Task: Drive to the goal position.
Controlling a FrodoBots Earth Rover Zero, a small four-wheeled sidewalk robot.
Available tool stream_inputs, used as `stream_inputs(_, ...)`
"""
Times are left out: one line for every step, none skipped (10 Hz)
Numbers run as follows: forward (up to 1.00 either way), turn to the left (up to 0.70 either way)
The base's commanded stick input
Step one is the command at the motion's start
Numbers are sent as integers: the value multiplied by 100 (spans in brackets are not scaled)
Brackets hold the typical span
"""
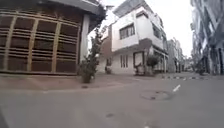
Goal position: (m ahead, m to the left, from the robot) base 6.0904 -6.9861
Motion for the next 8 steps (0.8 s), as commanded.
stream_inputs(0, -70)
stream_inputs(0, -70)
stream_inputs(0, -70)
stream_inputs(0, -70)
stream_inputs(0, -70)
stream_inputs(0, -70)
stream_inputs(0, -70)
stream_inputs(0, -70)
